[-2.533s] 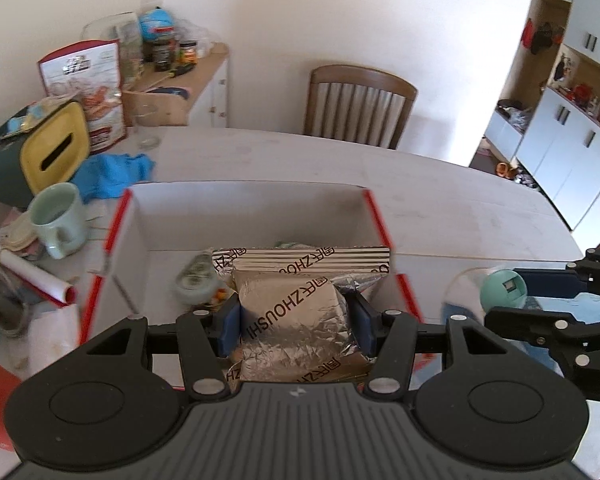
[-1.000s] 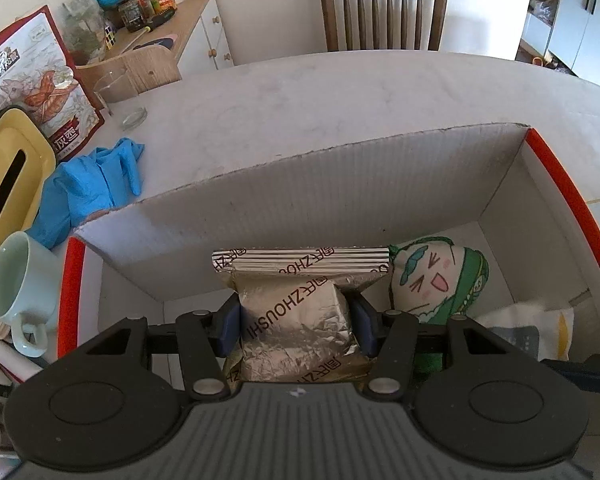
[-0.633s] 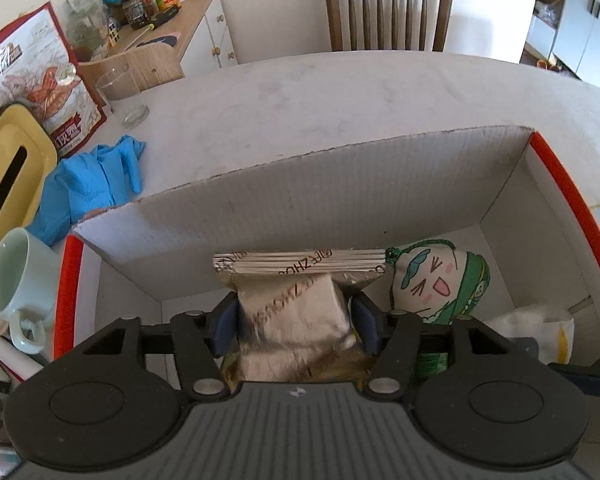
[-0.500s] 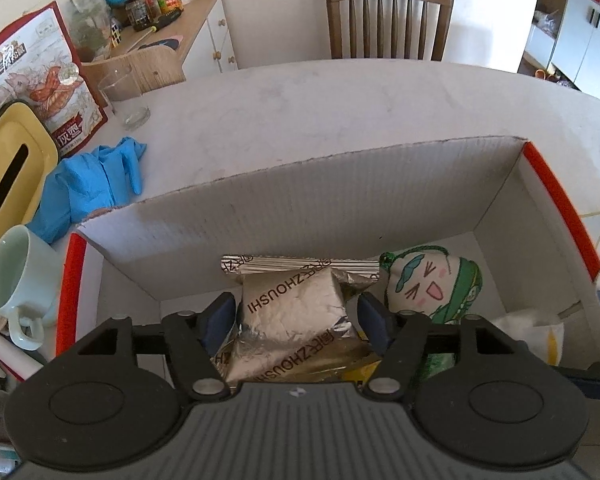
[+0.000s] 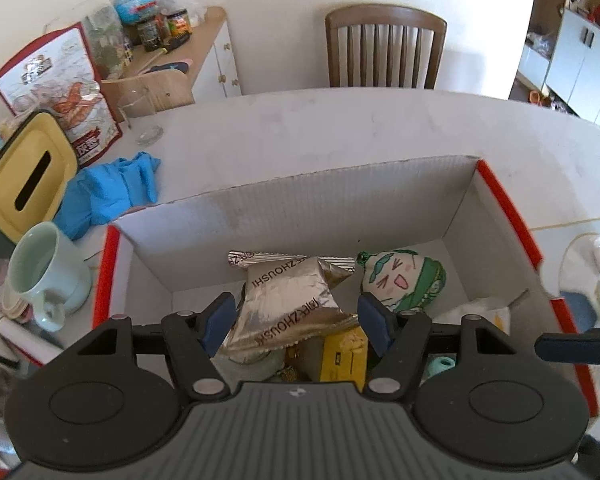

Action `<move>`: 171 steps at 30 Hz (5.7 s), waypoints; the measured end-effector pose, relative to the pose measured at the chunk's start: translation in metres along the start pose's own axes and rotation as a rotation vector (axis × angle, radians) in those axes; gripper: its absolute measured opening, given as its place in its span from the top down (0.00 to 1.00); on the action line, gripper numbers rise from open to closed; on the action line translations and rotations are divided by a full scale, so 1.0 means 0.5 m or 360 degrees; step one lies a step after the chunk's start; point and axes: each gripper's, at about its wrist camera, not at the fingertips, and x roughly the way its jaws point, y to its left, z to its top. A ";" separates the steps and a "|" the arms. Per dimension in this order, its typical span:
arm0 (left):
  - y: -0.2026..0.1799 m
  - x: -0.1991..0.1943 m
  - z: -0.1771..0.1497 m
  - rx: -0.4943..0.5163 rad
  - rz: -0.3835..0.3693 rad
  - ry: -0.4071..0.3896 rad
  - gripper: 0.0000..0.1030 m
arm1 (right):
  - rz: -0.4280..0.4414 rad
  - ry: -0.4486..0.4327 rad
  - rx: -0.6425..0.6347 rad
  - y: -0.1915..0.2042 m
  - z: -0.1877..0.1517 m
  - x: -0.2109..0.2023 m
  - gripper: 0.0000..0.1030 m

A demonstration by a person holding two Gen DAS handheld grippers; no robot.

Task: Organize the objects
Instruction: 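Open the left tool to drop the silver bag while the right tool releases the sharpener into the box, then move both tools back over the soap bar and white bead bag, then grasp the green soap bar with the left tool while the right tool grasps the white bead bag, then carry the soap bar with the left tool while the right tool carries the bead bag to the box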

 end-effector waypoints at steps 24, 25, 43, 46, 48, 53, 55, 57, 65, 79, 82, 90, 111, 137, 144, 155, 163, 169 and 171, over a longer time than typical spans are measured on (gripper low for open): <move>-0.137 -0.233 -0.074 -0.0007 -0.0028 -0.0284 0.26 | 0.0127 -0.0287 0.0057 -0.066 -0.077 -0.219 0.38; -0.147 -0.237 -0.078 0.0001 -0.0027 -0.0288 0.24 | 0.0131 -0.0294 0.0065 -0.073 -0.083 -0.228 0.38; -0.356 -0.230 -0.103 0.0111 -0.0141 -0.0255 0.10 | 0.0010 -0.0380 0.0240 -0.267 -0.236 -0.351 0.10; -0.388 -0.225 -0.105 0.0129 -0.0164 -0.0263 0.05 | -0.0030 -0.0365 0.0283 -0.311 -0.265 -0.363 0.08; -0.407 -0.218 -0.107 0.0148 -0.0175 -0.0268 0.03 | -0.0057 -0.0352 0.0323 -0.339 -0.280 -0.365 0.07; -0.459 -0.183 -0.114 0.0190 -0.0215 -0.0233 0.01 | -0.0125 -0.0316 0.0415 -0.410 -0.313 -0.361 0.07; -0.481 -0.169 -0.114 0.0216 -0.0222 -0.0221 0.01 | -0.0153 -0.0305 0.0454 -0.440 -0.320 -0.359 0.07; -0.501 -0.155 -0.114 0.0234 -0.0222 -0.0211 0.01 | -0.0176 -0.0297 0.0499 -0.470 -0.323 -0.354 0.07; -0.575 -0.085 -0.104 0.0263 -0.0245 -0.0122 0.01 | -0.0226 -0.0213 0.0618 -0.566 -0.325 -0.297 0.07; -0.672 0.026 -0.103 0.0189 -0.0235 0.0000 0.01 | -0.0141 -0.0049 0.0612 -0.591 -0.265 -0.155 0.07; -0.686 0.037 -0.105 0.0172 -0.0204 -0.0010 0.01 | -0.0121 -0.0005 0.0584 -0.588 -0.245 -0.119 0.07; -0.711 0.056 -0.122 0.0128 -0.0152 -0.0027 0.02 | -0.0083 0.0097 0.0548 -0.585 -0.214 -0.046 0.08; -0.725 0.062 -0.136 0.0067 -0.0097 -0.0032 0.44 | -0.0179 0.0198 0.0390 -0.571 -0.209 -0.006 0.40; -0.658 -0.026 -0.126 0.0020 -0.0123 -0.0107 0.51 | -0.0015 0.0017 0.0379 -0.530 -0.229 -0.163 0.71; -0.623 -0.079 -0.117 0.0000 -0.0131 -0.0160 0.51 | -0.0002 -0.0028 0.0350 -0.490 -0.232 -0.223 0.71; -0.517 -0.146 -0.115 -0.0118 -0.0136 -0.0154 0.51 | 0.0021 -0.0067 0.0362 -0.417 -0.223 -0.289 0.71; -0.391 -0.192 -0.096 -0.0227 -0.0083 -0.0227 0.51 | 0.0039 -0.0137 0.0318 -0.332 -0.177 -0.308 0.70; -0.291 -0.214 -0.091 -0.0266 -0.0034 -0.0261 0.51 | 0.0029 -0.0184 0.0226 -0.256 -0.135 -0.305 0.70; -0.259 -0.219 -0.091 -0.0275 -0.0020 -0.0266 0.51 | 0.0028 -0.0191 0.0194 -0.232 -0.121 -0.298 0.70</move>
